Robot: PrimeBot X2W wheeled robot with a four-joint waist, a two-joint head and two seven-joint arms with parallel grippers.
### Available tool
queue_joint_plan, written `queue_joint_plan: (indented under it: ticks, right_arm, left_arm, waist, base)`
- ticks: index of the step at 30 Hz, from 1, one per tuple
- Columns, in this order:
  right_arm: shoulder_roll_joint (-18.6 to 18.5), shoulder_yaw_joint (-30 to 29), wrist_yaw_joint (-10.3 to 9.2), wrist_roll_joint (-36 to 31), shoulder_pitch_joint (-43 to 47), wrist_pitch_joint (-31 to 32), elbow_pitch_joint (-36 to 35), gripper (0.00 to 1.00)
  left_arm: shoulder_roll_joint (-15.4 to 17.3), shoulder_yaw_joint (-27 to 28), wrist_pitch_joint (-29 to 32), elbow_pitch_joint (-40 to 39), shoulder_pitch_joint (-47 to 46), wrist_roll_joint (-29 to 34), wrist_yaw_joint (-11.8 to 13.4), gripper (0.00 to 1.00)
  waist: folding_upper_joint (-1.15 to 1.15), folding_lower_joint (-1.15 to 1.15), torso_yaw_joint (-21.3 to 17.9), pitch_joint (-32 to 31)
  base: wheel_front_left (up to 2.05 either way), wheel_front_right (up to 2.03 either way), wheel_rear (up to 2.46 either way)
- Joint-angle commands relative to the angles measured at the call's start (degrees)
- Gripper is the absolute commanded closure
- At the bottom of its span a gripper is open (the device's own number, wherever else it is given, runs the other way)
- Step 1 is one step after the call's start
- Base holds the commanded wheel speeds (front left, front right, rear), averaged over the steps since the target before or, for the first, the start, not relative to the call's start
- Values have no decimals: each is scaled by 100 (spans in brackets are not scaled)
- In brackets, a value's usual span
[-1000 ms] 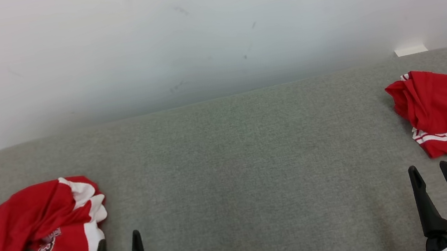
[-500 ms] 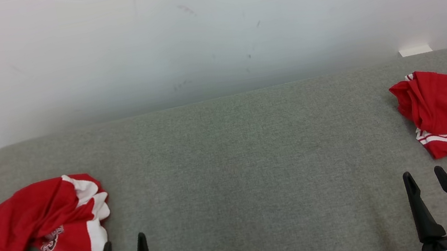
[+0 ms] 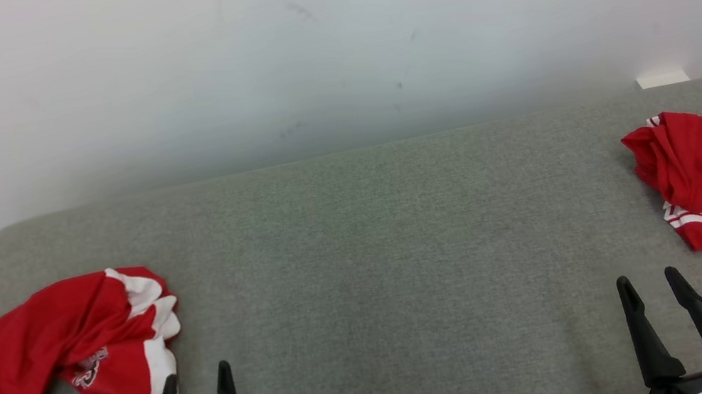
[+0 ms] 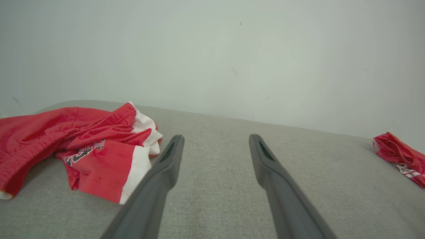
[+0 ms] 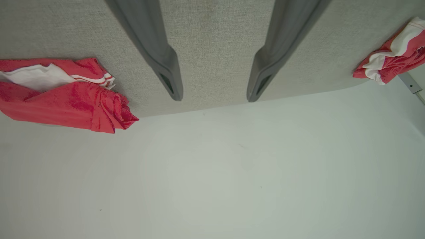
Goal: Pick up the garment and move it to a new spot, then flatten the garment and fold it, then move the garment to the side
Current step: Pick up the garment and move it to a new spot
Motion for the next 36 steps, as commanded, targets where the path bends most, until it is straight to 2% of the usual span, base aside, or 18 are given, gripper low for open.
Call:
queue_joint_plan:
  ticks: [1,8,20,24,30,36]
  right_arm:
    - [11,38,-15,41,-34,-15,19,0]
    - [-42,215,-15,50,-127,-15,99,0]
    - [6,491,-15,74,-50,-15,86,0]
    - [35,537,-15,41,-45,-15,45,0]
    - [74,647,-15,-2,-140,-16,3,0]
    - [134,727,-15,-1,-170,-16,4,0]
  left_arm:
    - [21,18,1,3,-45,-35,13,0]
    - [20,118,1,-33,-133,-9,73,0]
    - [21,219,1,55,-112,78,156,0]
    - [22,275,1,73,-65,80,167,0]
    - [20,436,1,64,-3,114,134,0]
    - [20,649,1,11,-104,173,100,0]
  waist:
    - [0,0,84,-5]
    - [0,0,645,-35]
    - [0,0,2013,-91]
    - [0,0,2364,-70]
    - [0,0,2537,-27]
    - [0,0,2403,-20]
  base:
    - [0,0,0]
    - [0,0,0]
    - [0,0,0]
    - [0,0,0]
    - [0,0,0]
    - [0,0,0]
